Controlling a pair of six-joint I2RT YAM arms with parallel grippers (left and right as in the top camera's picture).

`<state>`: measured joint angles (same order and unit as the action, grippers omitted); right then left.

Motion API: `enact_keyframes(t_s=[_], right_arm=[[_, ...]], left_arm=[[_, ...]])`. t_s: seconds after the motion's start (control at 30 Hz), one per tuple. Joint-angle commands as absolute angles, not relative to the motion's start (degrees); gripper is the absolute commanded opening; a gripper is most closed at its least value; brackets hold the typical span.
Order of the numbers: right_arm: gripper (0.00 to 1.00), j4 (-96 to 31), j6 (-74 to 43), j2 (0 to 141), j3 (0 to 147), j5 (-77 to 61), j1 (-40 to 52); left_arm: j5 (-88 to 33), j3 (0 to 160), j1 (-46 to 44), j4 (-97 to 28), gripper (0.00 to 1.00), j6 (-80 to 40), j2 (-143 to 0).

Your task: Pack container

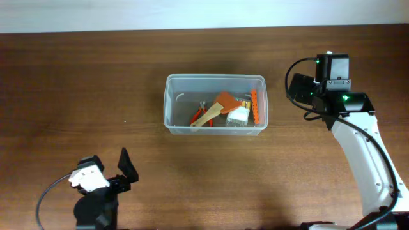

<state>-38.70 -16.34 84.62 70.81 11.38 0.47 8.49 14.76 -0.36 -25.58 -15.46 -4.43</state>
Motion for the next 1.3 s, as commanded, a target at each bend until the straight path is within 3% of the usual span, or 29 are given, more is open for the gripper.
enact_keyframes(t_s=[0.0,1.27], right_arm=[[0.99,-38.54,-16.82,84.71,70.67,12.29,0.32],[0.99,-38.54,-16.82,84.73,70.67,12.29,0.32]], left_arm=[[6.74,11.20,-0.71,-22.28,0.99,-14.96,-2.90],[7.27,5.76,-0.69,-18.50,0.99,-14.94,-0.30]])
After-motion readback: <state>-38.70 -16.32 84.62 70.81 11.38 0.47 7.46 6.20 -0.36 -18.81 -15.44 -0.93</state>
